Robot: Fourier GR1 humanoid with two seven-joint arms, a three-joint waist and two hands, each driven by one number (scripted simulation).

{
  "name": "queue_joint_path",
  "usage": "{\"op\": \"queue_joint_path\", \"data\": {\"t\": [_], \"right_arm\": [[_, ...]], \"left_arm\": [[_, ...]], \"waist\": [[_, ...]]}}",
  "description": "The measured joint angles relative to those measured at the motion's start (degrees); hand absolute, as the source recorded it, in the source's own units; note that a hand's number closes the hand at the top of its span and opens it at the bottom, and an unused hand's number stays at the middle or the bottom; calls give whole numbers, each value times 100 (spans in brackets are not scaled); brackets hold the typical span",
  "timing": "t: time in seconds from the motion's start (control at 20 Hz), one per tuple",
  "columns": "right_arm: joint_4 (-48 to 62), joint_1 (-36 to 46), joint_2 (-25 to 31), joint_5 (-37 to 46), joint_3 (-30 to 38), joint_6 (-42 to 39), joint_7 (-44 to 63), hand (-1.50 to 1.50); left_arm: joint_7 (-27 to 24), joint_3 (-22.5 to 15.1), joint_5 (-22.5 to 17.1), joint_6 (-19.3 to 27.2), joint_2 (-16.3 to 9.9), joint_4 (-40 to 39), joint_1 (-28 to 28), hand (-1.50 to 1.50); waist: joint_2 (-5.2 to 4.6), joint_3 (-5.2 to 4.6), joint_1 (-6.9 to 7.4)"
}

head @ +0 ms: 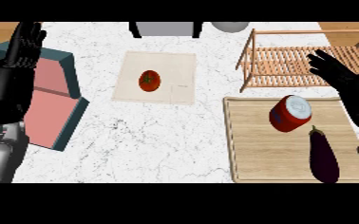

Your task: Pick the eggplant from the tray and place it in the tiered shelf

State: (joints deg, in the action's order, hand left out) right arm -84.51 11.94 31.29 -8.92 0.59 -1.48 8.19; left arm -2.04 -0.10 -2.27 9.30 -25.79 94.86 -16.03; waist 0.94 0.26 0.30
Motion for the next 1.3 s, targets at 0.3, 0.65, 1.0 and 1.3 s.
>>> {"op": "queue_joint_path", "data": {"t": [0.3,0.65,1.0,1.3], "right_arm": [[338,153,-38,-718,192,-927,-193,150],[1175,3,-31,-1471,1023,-1278,-405,-150],[871,-116,1056,-1884,1095,-3037,-170,-150],[112,4,2020,-1335,631,-3857,343,-150]], "left_arm": [[448,66,-151,224,409,-55,454,0],[865,-92,-336,395,912,-73,944,0],[994,-149,-277,470,1050,52,1139,0],[1050,-120,-290,446,1038,130,1175,0]], "waist": [[-77,-17,39],[-100,-18,0],[-76,-29,-43],[-71,-36,-16]]}}
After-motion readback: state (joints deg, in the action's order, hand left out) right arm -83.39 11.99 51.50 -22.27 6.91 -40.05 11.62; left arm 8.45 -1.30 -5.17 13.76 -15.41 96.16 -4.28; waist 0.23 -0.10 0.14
